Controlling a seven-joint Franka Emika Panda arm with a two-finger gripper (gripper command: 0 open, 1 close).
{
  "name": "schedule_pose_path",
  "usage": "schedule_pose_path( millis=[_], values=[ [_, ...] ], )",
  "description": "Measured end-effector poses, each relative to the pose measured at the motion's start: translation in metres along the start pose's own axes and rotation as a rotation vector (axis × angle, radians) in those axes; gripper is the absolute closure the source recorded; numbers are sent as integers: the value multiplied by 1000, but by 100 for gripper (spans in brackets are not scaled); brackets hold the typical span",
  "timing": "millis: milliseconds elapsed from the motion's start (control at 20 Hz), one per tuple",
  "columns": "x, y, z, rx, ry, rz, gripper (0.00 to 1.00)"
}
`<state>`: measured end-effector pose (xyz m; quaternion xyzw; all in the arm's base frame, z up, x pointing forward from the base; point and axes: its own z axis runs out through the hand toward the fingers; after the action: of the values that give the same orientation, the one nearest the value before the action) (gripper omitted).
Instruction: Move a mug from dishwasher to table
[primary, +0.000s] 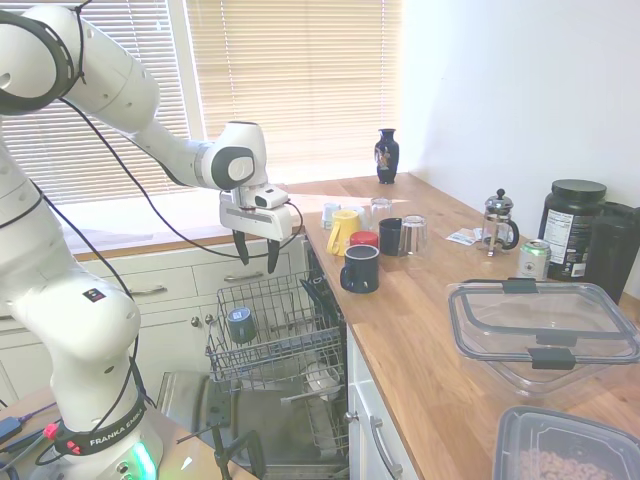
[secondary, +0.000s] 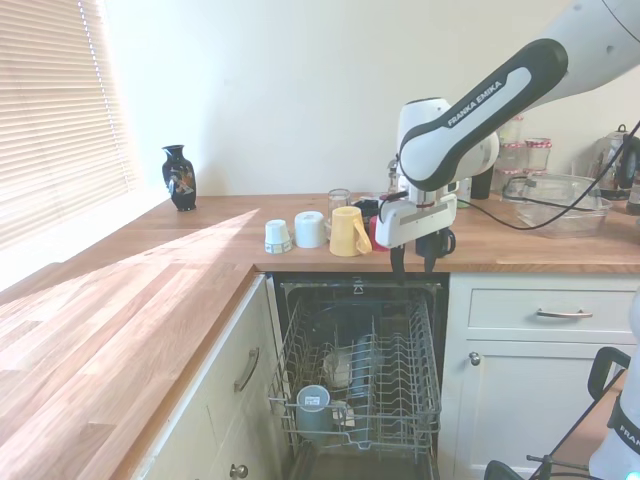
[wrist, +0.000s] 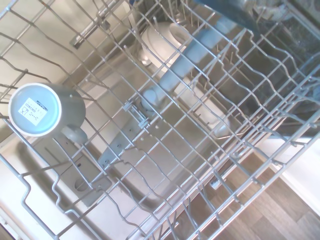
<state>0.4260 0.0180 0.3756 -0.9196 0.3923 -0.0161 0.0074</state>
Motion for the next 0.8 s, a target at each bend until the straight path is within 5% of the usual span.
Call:
schedule_pose_path(
  millis=[300, 800],
  values=[
    [-3, -3, 8, 20, 32, -23, 0],
    [-63, -54, 91, -18, 36, -261, 0]
  ],
)
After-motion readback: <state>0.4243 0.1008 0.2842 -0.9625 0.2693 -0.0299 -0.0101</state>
